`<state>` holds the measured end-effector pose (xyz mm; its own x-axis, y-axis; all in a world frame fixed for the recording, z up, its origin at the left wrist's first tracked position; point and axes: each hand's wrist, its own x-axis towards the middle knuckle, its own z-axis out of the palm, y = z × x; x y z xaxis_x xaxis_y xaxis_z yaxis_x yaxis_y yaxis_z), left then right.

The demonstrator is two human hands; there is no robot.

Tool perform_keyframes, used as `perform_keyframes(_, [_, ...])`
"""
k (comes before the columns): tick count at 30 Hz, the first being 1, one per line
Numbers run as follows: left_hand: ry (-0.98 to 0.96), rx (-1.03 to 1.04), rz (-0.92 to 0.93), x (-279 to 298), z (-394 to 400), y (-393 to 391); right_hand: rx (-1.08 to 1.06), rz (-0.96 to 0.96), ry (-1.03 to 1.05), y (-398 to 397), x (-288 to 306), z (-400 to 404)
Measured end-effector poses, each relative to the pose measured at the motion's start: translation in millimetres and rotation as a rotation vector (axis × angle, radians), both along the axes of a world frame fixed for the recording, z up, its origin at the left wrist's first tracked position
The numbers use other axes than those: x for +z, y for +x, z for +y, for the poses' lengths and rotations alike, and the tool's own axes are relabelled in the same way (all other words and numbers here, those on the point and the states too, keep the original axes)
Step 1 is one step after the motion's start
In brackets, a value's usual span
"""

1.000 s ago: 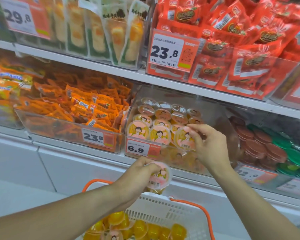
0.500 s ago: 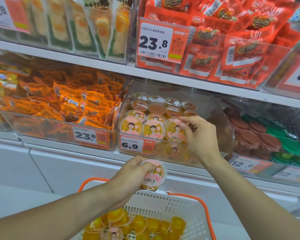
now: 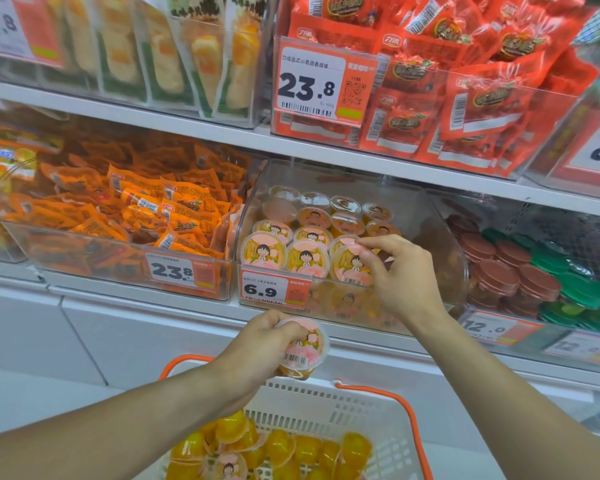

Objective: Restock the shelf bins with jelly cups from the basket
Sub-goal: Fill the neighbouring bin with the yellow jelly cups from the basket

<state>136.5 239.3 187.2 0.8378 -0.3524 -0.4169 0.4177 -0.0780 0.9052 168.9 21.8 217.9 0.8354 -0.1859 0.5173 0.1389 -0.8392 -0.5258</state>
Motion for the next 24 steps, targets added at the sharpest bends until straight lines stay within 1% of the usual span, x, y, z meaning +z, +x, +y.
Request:
perform_keyframes(3, [0.014,0.004,-0.011,-0.3,-0.4,0.3,0.005,0.041,0.005,-1.0,1.0,0.0])
perform_keyframes(8, [0.019,-0.001,-0.011,-0.8,-0.3,0.7,0.012,-0.017,0.018,-7.0,5.5,-1.7])
perform_keyframes(18, [0.089,-0.046,-0.028,-6.2,-1.2,1.0,0.009,0.097,-0.013,-2.2,4.3,-7.1])
perform_keyframes(20, [0.091,-0.053,-0.027,-7.5,-1.7,1.3,0.001,0.109,0.016,-2.1,7.5,-9.9])
perform_keyframes(24, [0.104,-0.070,-0.036,-8.5,-2.4,0.8,-0.070,0.137,0.153,7.4,11.5,-20.1])
